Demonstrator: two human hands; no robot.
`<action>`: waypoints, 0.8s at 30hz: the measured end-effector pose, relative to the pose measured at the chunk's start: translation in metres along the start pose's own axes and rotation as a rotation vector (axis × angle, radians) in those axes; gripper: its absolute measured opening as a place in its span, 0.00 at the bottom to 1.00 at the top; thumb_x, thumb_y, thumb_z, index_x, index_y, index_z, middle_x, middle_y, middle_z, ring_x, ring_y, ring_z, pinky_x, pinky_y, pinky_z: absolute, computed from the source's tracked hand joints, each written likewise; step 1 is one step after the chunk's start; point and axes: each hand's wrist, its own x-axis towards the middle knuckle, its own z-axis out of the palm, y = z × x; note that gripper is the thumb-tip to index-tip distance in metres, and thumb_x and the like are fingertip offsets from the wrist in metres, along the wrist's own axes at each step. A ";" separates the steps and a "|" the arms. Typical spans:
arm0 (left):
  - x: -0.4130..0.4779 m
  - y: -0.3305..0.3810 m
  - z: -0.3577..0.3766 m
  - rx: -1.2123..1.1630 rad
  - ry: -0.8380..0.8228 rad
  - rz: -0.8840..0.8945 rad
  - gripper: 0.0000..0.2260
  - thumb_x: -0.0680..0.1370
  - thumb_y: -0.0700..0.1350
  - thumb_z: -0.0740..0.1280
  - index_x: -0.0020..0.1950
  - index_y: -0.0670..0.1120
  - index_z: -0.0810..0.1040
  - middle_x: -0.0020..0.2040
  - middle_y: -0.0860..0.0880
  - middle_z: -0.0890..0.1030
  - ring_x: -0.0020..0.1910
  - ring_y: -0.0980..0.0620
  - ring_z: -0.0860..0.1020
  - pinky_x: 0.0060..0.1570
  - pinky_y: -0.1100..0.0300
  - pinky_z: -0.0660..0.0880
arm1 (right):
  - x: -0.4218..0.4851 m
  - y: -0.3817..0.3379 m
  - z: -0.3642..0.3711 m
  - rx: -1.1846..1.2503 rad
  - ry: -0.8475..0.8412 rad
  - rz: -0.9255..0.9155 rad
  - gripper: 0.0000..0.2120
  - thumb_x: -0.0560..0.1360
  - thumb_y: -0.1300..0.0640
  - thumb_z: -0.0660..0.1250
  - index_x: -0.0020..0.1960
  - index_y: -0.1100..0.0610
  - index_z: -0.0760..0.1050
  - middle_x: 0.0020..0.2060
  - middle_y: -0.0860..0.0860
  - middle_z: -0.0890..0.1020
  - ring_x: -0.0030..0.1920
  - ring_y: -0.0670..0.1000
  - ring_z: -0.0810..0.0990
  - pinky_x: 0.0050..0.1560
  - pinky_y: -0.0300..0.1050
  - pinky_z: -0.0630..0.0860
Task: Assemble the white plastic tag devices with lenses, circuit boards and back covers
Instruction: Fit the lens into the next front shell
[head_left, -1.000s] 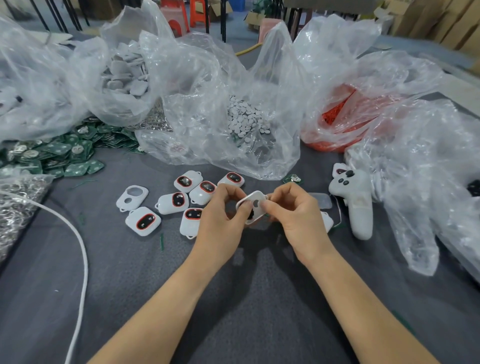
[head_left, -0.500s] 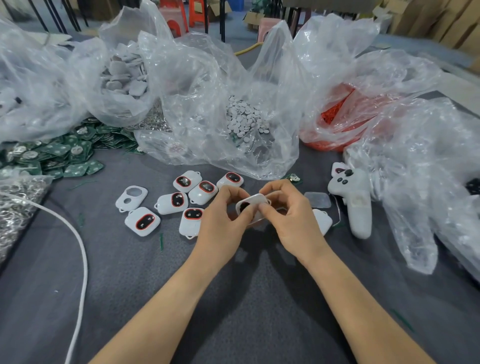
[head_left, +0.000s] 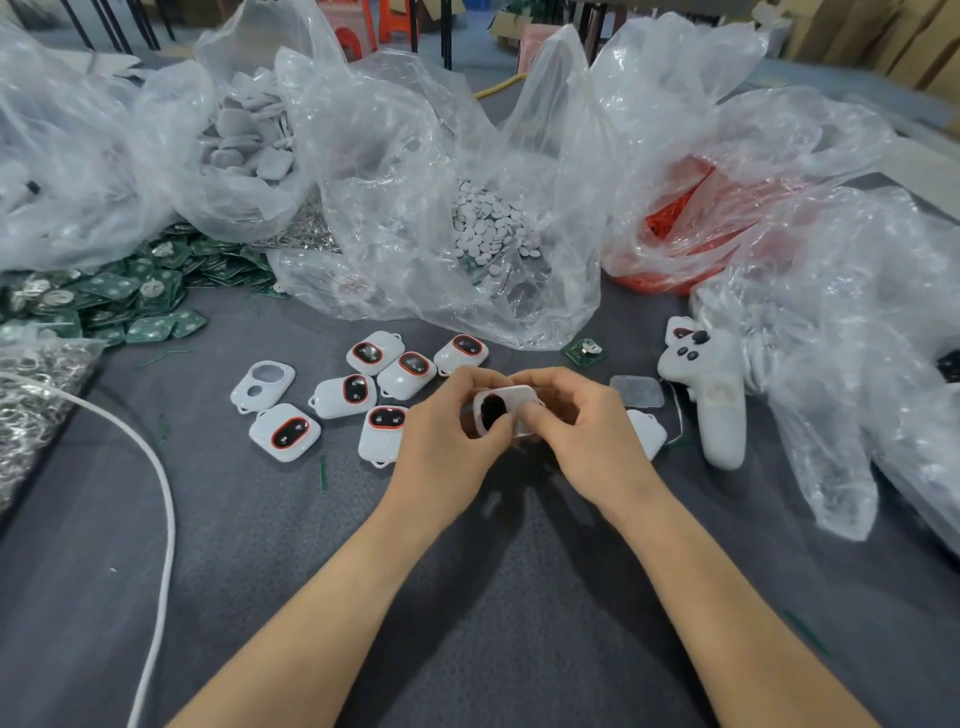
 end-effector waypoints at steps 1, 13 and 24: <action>-0.001 0.000 0.001 0.000 0.009 -0.003 0.10 0.73 0.39 0.71 0.49 0.53 0.77 0.41 0.59 0.82 0.40 0.63 0.79 0.43 0.66 0.77 | 0.000 0.000 0.000 -0.002 -0.004 -0.004 0.11 0.75 0.64 0.67 0.54 0.51 0.80 0.45 0.46 0.84 0.48 0.46 0.83 0.53 0.52 0.80; -0.001 0.003 0.001 -0.057 0.022 -0.075 0.08 0.73 0.38 0.69 0.45 0.51 0.78 0.39 0.52 0.83 0.41 0.52 0.82 0.42 0.58 0.80 | -0.002 -0.001 -0.002 -0.041 -0.028 -0.026 0.10 0.74 0.62 0.70 0.52 0.51 0.80 0.44 0.46 0.85 0.46 0.44 0.83 0.52 0.48 0.80; -0.002 0.002 0.003 0.304 0.005 0.092 0.09 0.71 0.37 0.69 0.48 0.48 0.79 0.42 0.52 0.81 0.41 0.54 0.77 0.43 0.60 0.72 | 0.001 0.001 -0.001 -0.259 0.046 -0.047 0.04 0.71 0.55 0.73 0.40 0.52 0.78 0.33 0.47 0.83 0.36 0.45 0.81 0.41 0.42 0.77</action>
